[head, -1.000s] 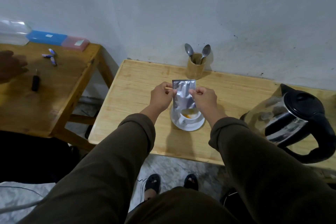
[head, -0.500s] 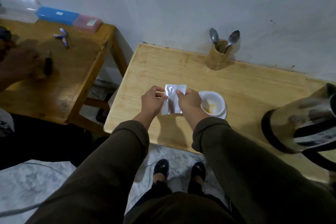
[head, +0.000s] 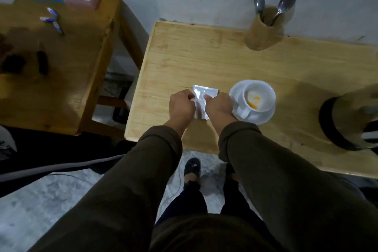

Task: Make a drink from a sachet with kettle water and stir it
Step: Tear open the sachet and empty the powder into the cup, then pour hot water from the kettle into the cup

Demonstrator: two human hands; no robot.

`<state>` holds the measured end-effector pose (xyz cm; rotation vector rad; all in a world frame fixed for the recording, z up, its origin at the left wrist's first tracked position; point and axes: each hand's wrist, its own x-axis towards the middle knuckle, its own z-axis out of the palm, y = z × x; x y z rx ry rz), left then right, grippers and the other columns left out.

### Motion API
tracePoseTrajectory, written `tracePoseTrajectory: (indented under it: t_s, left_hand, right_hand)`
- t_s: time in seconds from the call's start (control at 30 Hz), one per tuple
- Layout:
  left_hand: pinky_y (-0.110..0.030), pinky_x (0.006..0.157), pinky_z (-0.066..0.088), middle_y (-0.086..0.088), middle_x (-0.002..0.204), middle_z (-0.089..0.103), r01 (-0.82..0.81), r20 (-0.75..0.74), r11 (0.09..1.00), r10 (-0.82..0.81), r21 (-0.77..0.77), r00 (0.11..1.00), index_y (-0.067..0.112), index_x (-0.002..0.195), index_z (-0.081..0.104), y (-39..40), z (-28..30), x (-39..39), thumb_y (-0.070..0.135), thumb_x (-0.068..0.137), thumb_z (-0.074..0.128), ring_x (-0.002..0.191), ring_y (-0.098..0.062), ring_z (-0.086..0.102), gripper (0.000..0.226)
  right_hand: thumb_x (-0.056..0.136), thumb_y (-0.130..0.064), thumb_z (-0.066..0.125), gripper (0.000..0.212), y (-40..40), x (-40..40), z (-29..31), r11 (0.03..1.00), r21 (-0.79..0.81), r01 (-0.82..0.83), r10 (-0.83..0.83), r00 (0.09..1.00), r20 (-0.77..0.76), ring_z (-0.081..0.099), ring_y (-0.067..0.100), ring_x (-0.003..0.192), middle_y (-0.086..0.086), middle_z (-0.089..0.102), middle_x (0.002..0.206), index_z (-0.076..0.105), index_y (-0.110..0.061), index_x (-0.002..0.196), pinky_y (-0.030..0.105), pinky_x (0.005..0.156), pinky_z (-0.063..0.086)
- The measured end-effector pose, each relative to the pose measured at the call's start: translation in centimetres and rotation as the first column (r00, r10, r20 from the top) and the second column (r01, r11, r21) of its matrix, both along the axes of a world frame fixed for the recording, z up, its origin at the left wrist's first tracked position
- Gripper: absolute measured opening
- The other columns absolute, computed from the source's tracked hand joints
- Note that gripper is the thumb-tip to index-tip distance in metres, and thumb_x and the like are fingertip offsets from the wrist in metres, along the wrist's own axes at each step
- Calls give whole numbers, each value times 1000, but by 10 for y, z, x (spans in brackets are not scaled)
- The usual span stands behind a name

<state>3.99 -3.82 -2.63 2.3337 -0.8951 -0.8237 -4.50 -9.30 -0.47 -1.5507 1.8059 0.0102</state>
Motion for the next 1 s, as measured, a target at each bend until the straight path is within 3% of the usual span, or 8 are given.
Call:
tracePoseTrajectory:
  t_s: [0.3,0.5,0.63,0.87,1.0]
  left_hand:
    - [-21,77,41,-11,117,68,-75,-12,995,76,59,997,9,113,66,-3,2,-8,6,86,51,106,-26,63,31]
    - [-19,78,37,-11,125,63,-103,-49,994,105,40,993,9,116,64,-4,20,-18,10,89,48,113,-25,60,31]
    - [-19,79,36,-14,127,61,-99,-51,995,100,22,994,9,118,62,-3,36,-38,13,91,46,114,-26,59,32]
    - [-25,85,41,-16,121,64,-104,-11,995,104,-12,995,5,118,61,5,48,-111,16,90,44,116,-32,55,34]
    - [-30,74,40,-19,110,66,-95,12,994,96,-63,995,0,108,59,11,44,-167,17,90,47,106,-36,60,28]
  right_hand:
    - [98,-25,48,35,4,1,17,999,-53,5,-8,998,-61,56,30,119,17,58,128,54,1,120,30,93,45]
    - [96,-25,48,34,11,-8,38,996,-82,20,-11,994,112,54,33,118,19,58,126,53,-2,121,35,91,44]
    - [96,-23,48,34,10,-28,62,981,-192,-9,46,981,186,54,33,119,17,61,126,53,-3,123,34,94,43]
    - [94,-20,47,28,1,-107,96,907,-421,-31,137,965,224,56,29,111,13,60,120,59,-6,116,33,88,44]
    - [93,-18,48,26,-4,-174,107,832,-554,-12,137,973,185,54,27,111,9,56,121,60,-10,114,32,82,44]
